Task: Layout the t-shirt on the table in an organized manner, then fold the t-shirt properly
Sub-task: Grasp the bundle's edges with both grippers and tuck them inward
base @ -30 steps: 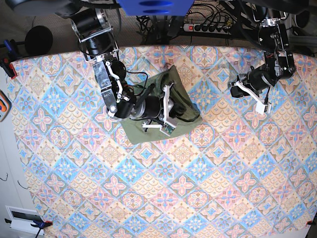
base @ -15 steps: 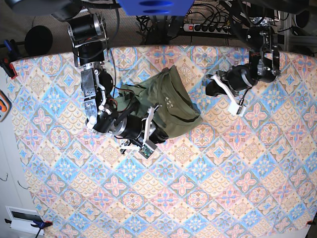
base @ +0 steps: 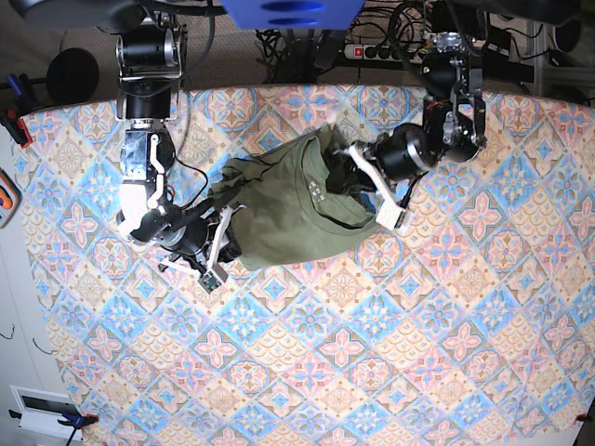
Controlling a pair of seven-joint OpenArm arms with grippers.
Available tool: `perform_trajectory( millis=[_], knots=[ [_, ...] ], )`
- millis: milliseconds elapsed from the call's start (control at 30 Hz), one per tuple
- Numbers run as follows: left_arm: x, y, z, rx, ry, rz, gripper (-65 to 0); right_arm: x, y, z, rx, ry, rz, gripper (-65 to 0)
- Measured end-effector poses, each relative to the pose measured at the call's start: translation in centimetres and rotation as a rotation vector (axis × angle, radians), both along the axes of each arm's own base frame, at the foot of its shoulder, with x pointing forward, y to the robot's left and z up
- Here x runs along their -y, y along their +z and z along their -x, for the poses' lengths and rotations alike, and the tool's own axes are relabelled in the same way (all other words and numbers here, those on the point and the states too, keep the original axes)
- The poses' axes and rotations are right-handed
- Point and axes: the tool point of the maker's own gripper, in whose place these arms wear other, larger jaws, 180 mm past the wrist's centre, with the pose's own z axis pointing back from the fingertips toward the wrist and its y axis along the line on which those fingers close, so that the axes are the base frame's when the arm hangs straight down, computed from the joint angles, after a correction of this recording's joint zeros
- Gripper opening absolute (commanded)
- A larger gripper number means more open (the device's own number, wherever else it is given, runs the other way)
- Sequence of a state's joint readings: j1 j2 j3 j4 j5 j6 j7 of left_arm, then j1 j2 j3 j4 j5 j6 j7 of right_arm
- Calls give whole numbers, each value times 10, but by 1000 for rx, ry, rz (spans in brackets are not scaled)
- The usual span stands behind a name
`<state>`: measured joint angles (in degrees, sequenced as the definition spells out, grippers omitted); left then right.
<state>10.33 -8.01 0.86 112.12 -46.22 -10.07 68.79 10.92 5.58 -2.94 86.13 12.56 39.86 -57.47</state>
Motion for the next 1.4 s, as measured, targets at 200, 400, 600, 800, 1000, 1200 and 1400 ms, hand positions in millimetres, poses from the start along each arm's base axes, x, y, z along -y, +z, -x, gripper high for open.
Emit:
perform_trajectory(
  millis=[200,400,600,800,1000,1200,1400],
  knots=[
    [26,-19,-27,-89,33,105,-643,11,-24,11,-70,-9,59,-595],
    [41,-51,-32,-176,41,118,-643,26,-43,31,-138,32,150,-597],
    [23,-79,-19,-166,-46,-114,-643,36,-49,39,-152,36,176,-597],
    [2,-94,-12,-150,-105,-249,-643,37,-36,33,-108,34,185,-598],
    [1,-109,-10,-135,-147,-339,-643,44,11,25,46,-9,167,-598],
    [2,-111,-9,-121,-165,-368,-643,11,10,30,48,56,141,-597],
    [3,-111,-9,-113,-179,-374,-643,-11,6,45,38,94,109,-596]
  ],
)
